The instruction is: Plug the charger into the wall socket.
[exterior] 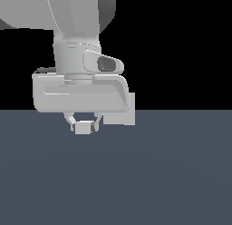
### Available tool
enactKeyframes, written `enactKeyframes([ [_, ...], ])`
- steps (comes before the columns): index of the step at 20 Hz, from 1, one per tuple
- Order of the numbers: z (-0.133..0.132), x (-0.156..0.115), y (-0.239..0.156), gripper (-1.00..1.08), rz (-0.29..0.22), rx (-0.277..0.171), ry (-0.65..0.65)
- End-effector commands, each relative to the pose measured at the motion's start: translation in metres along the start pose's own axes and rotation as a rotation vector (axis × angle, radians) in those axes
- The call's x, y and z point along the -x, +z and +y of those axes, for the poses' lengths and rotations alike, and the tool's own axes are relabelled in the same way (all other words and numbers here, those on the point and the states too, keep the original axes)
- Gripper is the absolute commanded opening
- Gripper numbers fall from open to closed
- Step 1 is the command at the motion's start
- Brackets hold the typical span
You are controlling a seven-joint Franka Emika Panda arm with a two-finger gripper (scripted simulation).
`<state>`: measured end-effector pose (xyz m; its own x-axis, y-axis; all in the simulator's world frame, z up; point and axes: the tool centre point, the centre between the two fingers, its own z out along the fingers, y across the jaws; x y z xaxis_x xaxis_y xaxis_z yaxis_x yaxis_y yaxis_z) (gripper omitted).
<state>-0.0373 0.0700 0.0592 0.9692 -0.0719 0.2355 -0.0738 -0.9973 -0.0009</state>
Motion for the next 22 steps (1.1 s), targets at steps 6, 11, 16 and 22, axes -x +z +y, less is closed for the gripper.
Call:
enactKeyframes([
  [6, 0.048, -0.040, -0.024, -1.00, 0.000, 0.022, 0.094],
  [11, 0.061, -0.050, -0.030, -1.00, 0.000, 0.029, 0.120],
  [16, 0.062, -0.051, -0.030, -1.00, 0.000, 0.030, 0.122],
  [22, 0.063, -0.055, -0.029, -1.00, 0.000, 0.030, 0.122],
])
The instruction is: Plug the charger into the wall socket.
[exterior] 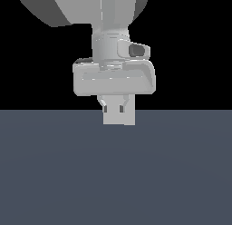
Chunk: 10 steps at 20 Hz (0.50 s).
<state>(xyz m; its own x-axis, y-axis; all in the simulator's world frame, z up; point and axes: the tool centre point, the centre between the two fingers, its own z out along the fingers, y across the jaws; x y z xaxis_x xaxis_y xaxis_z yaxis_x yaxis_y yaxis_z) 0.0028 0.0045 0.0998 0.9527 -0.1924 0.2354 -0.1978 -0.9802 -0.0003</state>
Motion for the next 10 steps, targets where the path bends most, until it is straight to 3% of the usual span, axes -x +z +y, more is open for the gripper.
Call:
enactKeyframes([
  [1, 0.000, -0.004, 0.001, -1.00, 0.000, 0.000, 0.000],
  [10, 0.000, -0.034, 0.008, -1.00, 0.001, 0.000, 0.000],
])
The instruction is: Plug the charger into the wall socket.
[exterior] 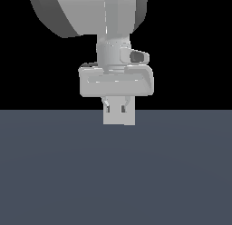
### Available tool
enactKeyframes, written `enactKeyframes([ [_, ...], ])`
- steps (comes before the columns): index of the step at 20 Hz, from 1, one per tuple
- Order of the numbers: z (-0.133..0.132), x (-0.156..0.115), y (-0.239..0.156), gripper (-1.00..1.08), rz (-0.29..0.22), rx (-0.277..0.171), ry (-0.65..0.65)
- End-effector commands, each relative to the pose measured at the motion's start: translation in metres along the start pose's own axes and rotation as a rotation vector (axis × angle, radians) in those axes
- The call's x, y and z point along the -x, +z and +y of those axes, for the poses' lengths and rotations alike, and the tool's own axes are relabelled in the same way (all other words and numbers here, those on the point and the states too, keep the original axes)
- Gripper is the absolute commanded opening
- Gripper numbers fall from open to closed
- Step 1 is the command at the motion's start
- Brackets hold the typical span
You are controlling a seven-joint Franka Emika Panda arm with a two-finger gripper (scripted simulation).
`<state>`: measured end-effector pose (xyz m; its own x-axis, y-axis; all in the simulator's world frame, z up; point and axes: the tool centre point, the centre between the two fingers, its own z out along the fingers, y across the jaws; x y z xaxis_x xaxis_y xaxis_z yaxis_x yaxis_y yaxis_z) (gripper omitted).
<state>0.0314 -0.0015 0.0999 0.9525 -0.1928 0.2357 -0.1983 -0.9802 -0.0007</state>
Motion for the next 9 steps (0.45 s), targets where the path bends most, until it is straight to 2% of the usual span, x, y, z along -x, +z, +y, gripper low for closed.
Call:
enactKeyframes([
  [1, -0.0001, -0.0082, 0.0018, -1.00, 0.000, 0.000, 0.000],
  [9, -0.0003, -0.0179, 0.0042, -1.00, 0.000, 0.001, 0.000],
])
